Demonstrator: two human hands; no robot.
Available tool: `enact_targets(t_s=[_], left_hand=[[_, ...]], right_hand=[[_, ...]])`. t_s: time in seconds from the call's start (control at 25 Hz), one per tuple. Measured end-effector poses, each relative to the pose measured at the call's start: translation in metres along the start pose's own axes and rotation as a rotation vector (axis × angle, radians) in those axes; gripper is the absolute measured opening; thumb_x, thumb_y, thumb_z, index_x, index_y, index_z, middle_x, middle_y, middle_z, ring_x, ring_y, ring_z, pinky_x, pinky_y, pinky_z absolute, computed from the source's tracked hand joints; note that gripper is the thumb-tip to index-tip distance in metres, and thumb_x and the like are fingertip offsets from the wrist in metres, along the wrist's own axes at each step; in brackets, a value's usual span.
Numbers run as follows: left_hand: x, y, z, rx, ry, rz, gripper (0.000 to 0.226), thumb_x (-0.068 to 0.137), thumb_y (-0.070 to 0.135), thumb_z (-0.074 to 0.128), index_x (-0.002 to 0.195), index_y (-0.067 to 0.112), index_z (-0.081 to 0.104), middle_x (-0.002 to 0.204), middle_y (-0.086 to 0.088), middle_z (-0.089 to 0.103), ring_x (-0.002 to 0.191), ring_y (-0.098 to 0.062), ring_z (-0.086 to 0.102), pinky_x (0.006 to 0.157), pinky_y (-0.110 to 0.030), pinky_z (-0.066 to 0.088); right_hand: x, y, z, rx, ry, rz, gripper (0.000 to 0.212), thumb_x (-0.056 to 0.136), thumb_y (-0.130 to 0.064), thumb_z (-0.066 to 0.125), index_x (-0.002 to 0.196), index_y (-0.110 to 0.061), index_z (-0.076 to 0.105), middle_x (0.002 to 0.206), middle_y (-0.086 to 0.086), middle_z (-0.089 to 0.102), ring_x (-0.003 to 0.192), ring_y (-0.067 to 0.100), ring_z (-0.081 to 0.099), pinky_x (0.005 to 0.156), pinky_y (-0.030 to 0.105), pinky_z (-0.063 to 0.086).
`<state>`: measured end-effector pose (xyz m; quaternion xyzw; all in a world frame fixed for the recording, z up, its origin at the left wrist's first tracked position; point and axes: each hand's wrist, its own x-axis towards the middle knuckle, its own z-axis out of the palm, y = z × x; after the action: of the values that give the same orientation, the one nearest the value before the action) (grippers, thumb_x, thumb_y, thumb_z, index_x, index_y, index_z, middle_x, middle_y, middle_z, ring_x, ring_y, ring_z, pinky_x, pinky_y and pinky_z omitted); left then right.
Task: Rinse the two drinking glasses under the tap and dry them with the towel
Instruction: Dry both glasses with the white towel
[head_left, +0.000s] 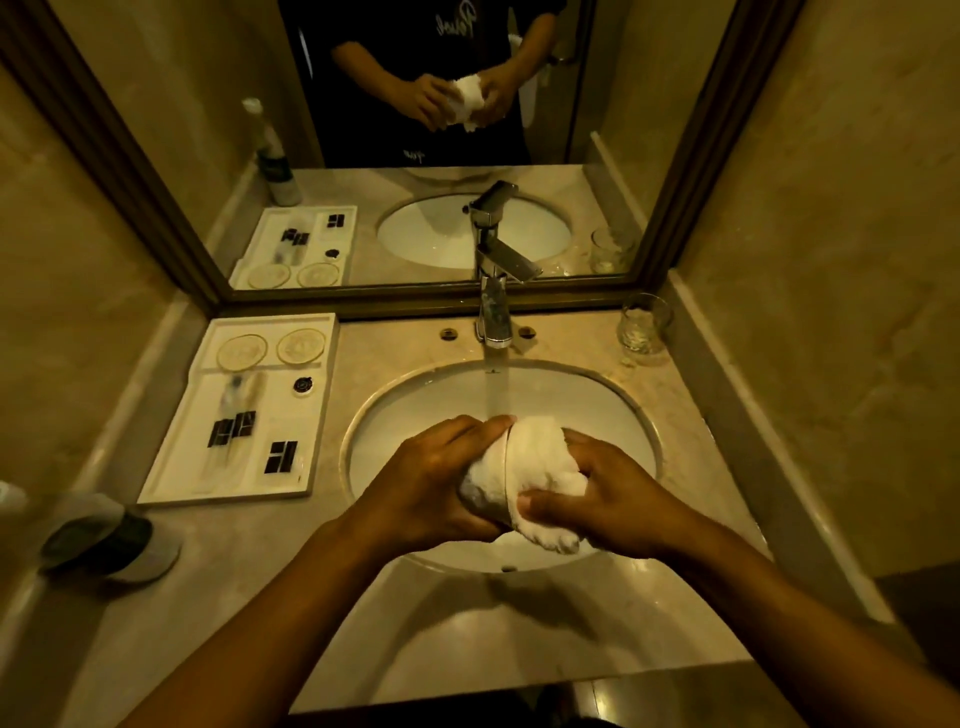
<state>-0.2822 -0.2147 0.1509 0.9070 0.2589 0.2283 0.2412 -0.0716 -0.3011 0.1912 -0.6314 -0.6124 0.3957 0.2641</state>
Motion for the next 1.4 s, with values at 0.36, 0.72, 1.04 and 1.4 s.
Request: enact_targets(t_s=[0.36, 0.72, 1.04, 1.4], left_hand=[[0.012, 0.016, -0.012, -0.350, -0.101, -0.258, 0.081, 0.061, 0.042, 0.093, 0.133, 0.033, 0.057, 0.119, 0.016, 0.069, 0.108, -0.003, 0.067, 0.094, -0.029, 0.057], [0.047, 0.015, -0.022, -0.593, 0.188, -0.452, 0.060, 0.065, 0.049, 0.082, 0.115, 0.026, 0.059, 0.112, 0.002, 0.060, 0.095, -0.024, 0.066, 0.050, -0.024, 0.054], [0.048, 0.032, 0.007, -0.358, 0.655, -0.290, 0.023, 0.082, 0.036, 0.070, 0.092, 0.016, 0.067, 0.091, -0.001, 0.067, 0.085, -0.014, 0.066, 0.074, -0.028, 0.056], [0.042, 0.036, 0.053, -0.812, 0.830, -0.948, 0.013, 0.087, 0.031, 0.073, 0.087, 0.019, 0.067, 0.087, -0.008, 0.070, 0.079, -0.026, 0.068, 0.053, -0.030, 0.051]], right_hand=[[0.011, -0.010, -0.016, -0.766, 0.043, -0.525, 0.038, 0.082, -0.054, 0.069, 0.111, -0.031, 0.069, 0.123, -0.006, 0.051, 0.097, 0.010, 0.056, 0.071, 0.018, 0.052], [0.029, -0.003, -0.031, 0.237, -0.143, 0.010, 0.045, 0.085, -0.040, 0.072, 0.125, -0.039, 0.050, 0.123, -0.005, 0.059, 0.096, 0.006, 0.062, 0.072, 0.018, 0.056], [0.017, -0.005, -0.005, 1.099, -0.352, 0.282, 0.032, 0.089, -0.031, 0.058, 0.098, -0.004, 0.074, 0.094, 0.019, 0.073, 0.081, 0.023, 0.072, 0.073, 0.032, 0.060], [0.027, 0.021, 0.002, -0.015, 0.055, -0.077, 0.042, 0.080, -0.043, 0.076, 0.116, -0.037, 0.056, 0.116, -0.016, 0.051, 0.095, 0.004, 0.058, 0.074, 0.008, 0.049]])
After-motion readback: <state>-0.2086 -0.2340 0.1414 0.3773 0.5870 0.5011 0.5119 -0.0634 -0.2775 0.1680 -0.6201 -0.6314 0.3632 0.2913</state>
